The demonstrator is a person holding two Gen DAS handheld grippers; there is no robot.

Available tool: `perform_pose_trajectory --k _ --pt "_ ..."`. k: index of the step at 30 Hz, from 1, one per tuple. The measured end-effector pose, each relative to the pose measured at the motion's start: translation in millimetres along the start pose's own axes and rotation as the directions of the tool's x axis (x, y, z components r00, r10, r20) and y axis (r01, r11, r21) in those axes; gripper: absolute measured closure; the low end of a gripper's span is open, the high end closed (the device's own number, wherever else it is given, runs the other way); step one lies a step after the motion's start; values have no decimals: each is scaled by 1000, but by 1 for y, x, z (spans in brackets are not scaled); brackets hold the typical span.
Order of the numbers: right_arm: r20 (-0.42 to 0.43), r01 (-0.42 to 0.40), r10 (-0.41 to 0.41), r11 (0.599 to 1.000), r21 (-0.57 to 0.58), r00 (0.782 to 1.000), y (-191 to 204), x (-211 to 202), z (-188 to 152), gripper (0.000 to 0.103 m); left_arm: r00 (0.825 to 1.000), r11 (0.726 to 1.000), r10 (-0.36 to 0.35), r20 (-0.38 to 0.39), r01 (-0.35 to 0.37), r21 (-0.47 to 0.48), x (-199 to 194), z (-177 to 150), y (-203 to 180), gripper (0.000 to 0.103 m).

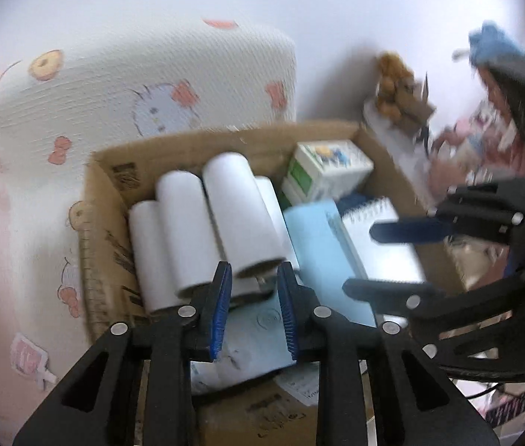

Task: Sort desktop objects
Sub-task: 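Withdraw both tools from the box and swing toward the sachet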

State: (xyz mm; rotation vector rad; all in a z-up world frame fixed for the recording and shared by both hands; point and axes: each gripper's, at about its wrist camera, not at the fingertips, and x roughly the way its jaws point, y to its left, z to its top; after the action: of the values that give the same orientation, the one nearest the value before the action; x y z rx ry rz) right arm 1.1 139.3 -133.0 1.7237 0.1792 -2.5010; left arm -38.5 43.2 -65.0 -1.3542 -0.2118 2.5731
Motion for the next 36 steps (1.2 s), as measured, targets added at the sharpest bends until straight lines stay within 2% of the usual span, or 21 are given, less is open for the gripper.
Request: perform_pose_trajectory --k 4,7,8,9,10,11,12,15,18,22,29,33,34,35,36 --pt "21 -10 11 1000 -24 1000 13 -6 7 65 993 995 -10 119 22 -101 -1 10 -4 79" --pt "98 -16 23 997 -69 995 27 -18 13 65 968 990 34 248 2 -143 -25 12 13 78" --pt "126 -3 14 996 -86 992 33 -24 14 65 951 987 66 302 -18 -159 -34 10 20 74" --pt "151 9 6 995 -101 988 39 -28 16 65 942 986 79 327 -25 -167 -40 8 24 63" --pt "174 15 5 993 -116 985 46 -31 19 64 935 985 85 344 -26 -172 -47 5 30 57" --pt "187 12 11 992 -122 982 52 -33 21 64 933 984 85 350 -24 -176 -51 3 34 49" --pt "194 -2 27 992 -126 981 58 -34 25 65 931 983 90 353 -27 -180 -54 0 39 47" --pt "187 -58 81 990 -129 979 73 -33 34 65 921 977 152 358 -86 -195 -67 -11 55 47" --pt "180 -84 111 985 -151 977 91 -32 44 65 891 958 240 385 -154 -240 -82 -22 73 46" --pt "185 -91 127 977 -193 975 112 -28 56 64 865 937 271 422 -138 -320 -102 -34 101 46" --pt "239 -121 163 976 -180 957 135 -33 73 64 829 892 370 419 -191 -411 -133 -54 138 46" --pt "267 -167 214 968 -187 940 150 -39 80 64 821 866 411 397 -215 -451 -142 -66 154 46" --pt "271 -164 214 967 -193 938 154 -39 81 63 820 860 420 389 -223 -459 -143 -67 156 46" --pt "276 -160 211 967 -198 938 159 -39 82 61 817 842 444 367 -240 -483 -143 -70 161 46" --pt "282 -156 209 967 -201 936 163 -38 83 56 815 831 457 356 -248 -498 -142 -72 165 46"
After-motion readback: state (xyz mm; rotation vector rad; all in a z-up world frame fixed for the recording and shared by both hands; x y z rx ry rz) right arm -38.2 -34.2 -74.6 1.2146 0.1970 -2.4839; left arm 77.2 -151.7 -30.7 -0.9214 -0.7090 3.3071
